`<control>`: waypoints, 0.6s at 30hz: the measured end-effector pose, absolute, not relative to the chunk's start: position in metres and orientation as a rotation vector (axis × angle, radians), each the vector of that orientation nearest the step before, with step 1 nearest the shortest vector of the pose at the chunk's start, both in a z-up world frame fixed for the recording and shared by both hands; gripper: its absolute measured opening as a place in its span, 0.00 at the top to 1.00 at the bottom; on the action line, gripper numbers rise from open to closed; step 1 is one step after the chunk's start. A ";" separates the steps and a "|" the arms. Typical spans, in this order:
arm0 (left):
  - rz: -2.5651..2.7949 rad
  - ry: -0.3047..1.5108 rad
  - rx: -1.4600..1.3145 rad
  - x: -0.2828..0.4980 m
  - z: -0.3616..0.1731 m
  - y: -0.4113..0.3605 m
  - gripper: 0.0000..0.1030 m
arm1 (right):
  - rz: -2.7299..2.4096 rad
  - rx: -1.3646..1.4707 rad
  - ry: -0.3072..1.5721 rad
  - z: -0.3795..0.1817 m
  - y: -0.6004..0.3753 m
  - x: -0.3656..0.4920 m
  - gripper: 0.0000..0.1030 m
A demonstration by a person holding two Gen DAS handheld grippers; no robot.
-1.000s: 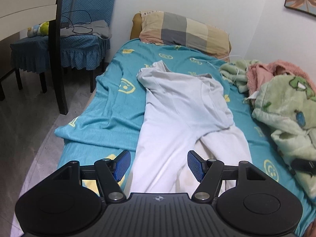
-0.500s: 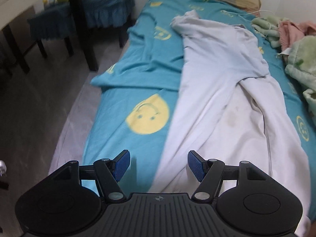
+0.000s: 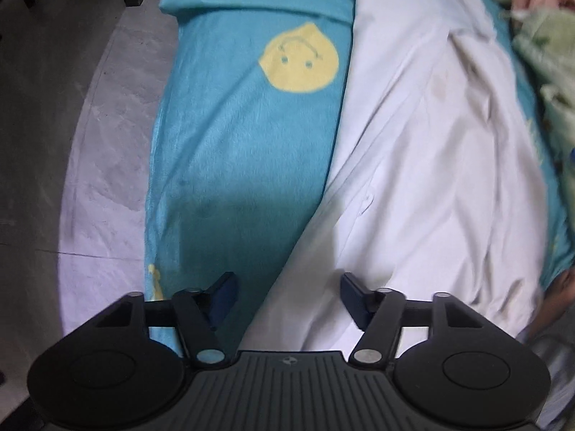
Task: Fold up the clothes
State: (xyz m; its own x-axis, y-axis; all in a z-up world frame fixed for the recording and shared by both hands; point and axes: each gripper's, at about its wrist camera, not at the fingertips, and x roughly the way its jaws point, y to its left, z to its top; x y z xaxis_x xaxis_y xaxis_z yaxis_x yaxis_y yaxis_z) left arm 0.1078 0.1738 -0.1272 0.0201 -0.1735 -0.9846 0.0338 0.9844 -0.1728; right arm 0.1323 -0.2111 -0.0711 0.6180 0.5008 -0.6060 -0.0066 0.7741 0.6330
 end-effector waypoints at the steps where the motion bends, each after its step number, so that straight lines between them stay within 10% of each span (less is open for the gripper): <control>1: -0.154 1.566 -0.066 0.108 -0.129 0.168 0.72 | 0.311 0.635 0.867 -0.071 -0.213 0.132 0.41; 4: -0.143 1.538 0.060 0.100 -0.113 0.147 0.96 | 0.290 0.638 0.870 -0.073 -0.217 0.132 0.41; 18: -0.199 1.343 -0.042 0.042 -0.015 0.033 0.98 | 0.302 0.835 0.886 -0.100 -0.242 0.137 0.42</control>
State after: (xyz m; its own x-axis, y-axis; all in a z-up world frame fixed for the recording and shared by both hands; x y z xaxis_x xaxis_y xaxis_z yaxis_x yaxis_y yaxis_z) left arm 0.0422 0.0332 -0.0149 0.2117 -0.1675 -0.9629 0.1194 0.9823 -0.1446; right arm 0.1372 -0.2423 -0.1003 0.6167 0.5525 -0.5607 0.0952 0.6547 0.7499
